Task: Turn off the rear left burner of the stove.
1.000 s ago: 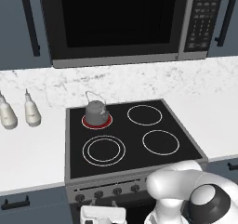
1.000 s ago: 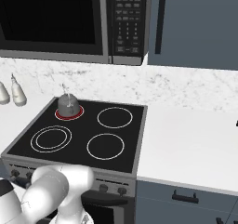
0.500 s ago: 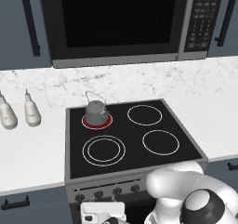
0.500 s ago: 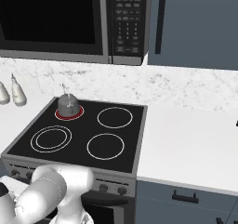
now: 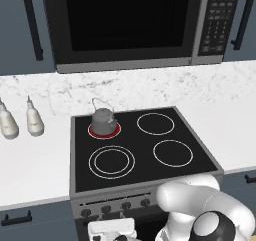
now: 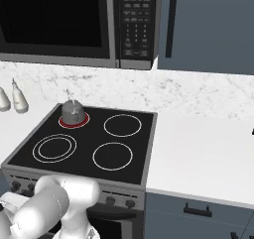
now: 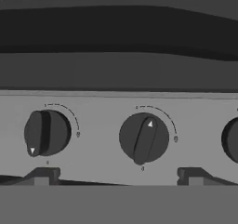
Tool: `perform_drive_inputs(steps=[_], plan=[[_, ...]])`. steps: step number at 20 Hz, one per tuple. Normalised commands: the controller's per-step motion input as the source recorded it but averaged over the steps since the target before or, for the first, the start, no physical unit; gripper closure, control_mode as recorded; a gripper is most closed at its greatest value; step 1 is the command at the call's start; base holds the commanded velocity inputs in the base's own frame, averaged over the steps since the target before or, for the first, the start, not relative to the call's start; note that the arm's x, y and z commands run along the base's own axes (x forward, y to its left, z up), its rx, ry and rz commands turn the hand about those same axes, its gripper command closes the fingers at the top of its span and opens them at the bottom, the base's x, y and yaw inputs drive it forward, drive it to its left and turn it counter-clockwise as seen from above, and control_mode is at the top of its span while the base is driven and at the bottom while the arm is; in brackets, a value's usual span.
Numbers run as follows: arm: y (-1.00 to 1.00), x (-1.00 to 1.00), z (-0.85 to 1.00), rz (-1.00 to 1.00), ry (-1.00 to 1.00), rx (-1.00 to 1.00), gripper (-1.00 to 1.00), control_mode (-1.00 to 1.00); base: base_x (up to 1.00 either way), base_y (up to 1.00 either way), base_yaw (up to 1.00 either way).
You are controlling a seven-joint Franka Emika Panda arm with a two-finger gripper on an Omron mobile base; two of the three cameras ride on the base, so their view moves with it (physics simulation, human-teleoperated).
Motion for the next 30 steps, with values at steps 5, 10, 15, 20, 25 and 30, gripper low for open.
perform_drive_inputs(steps=[5,10,15,20,25,30], plan=[[0.11,0.07,-0.05,0.0,0.0,-0.03,-1.0,-1.0,0.0,0.0,0.0],[0.21,0.1,-0.02,0.0,0.0,0.0,-1.0,-1.0,0.0,0.0,0.0],[0.06,0.08,-0.04,0.0,0.0,0.0,-1.0,-1.0,0.0,0.0,0.0],[-0.11,0.0,-0.09,0.04,0.0,0.0,-1.0,-1.0,0.0,0.0,0.0],[-0.02,0.09,-0.06,0.01,0.0,0.0,-1.0,-1.0,0.0,0.0,0.0],[0.0,0.16,-0.01,0.0,0.0,0.0,-1.0,-1.0,0.0,0.0,0.0]])
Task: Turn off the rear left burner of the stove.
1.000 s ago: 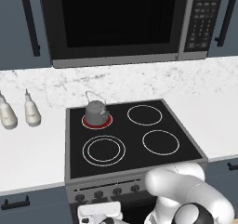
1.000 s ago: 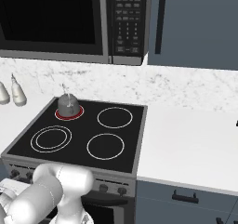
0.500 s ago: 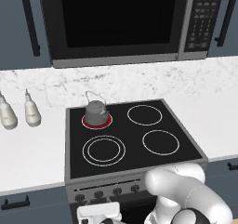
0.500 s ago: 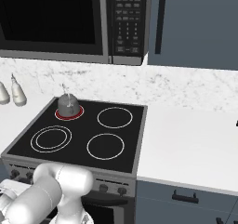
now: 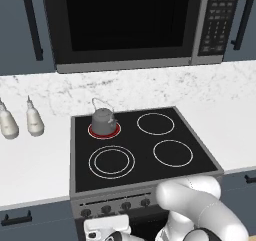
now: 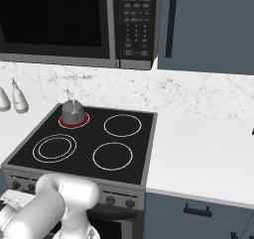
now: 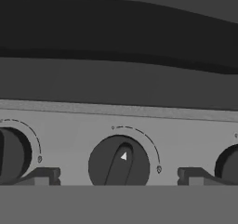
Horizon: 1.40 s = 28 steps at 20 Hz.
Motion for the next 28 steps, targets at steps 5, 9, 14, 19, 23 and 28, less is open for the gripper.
perform_drive_inputs(steps=[5,9,14,19,23,28], plan=[[0.0,0.04,0.0,0.0,0.0,0.0,-1.0,-1.0,0.0,0.0,0.0],[0.0,0.0,0.0,0.0,0.0,0.0,-1.0,-1.0,0.0,0.0,0.0],[0.0,0.0,0.0,0.0,0.0,0.0,-1.0,-1.0,0.0,0.0,0.0],[-0.01,0.0,-0.04,0.0,0.0,0.0,-1.0,-1.0,0.0,0.0,0.0],[-0.08,0.0,0.0,0.0,0.0,0.0,-1.0,-1.0,0.0,0.0,0.0],[-0.05,0.0,0.0,0.0,0.0,0.0,-1.0,-1.0,0.0,0.0,0.0]])
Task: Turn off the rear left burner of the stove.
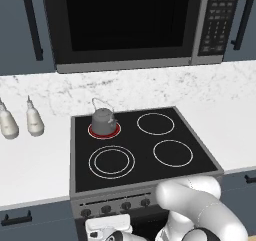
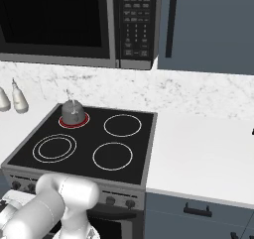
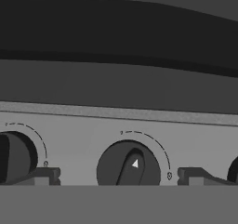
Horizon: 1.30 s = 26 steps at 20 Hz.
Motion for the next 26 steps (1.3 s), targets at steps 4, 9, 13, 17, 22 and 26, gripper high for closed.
perform_drive_inputs(steps=[4,9,13,17,22,26], plan=[[0.0,0.0,0.0,0.0,0.0,0.0,1.0,-1.0,0.0,0.0,0.0],[0.0,0.0,0.0,0.0,0.0,0.0,1.0,-1.0,0.0,0.0,0.0],[0.0,0.0,0.0,0.0,0.0,0.0,1.0,-1.0,0.0,0.0,0.0],[0.0,0.0,0.01,0.0,0.0,0.05,1.0,-1.0,0.0,0.0,0.0],[0.0,0.02,0.06,-0.04,0.01,0.16,1.0,-1.0,0.0,0.0,0.0],[0.0,0.0,0.09,-0.08,0.04,0.28,1.0,-1.0,0.0,0.0,0.0]])
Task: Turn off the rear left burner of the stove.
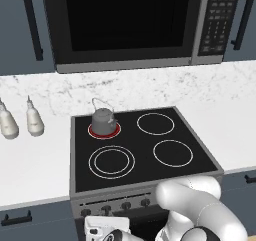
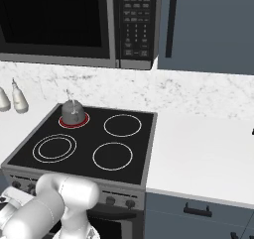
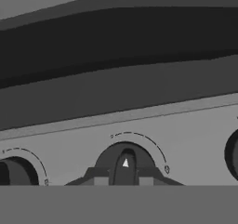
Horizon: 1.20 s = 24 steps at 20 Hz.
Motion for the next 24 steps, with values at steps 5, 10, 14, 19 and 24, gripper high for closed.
perform_drive_inputs(steps=[5,10,14,19,24], plan=[[0.0,0.0,0.14,-0.1,0.05,0.36,1.0,-1.0,0.0,0.0,0.0],[0.0,0.11,0.13,-0.13,0.06,0.38,1.0,-1.0,0.0,0.0,0.0],[0.0,0.16,0.17,-0.15,0.05,0.38,1.0,-1.0,0.0,0.0,0.0],[0.0,0.12,0.15,-0.16,0.04,0.41,1.0,-1.0,0.0,0.0,0.0],[0.0,0.17,0.16,-0.17,0.01,0.42,1.0,-1.0,0.0,0.0,0.0]])
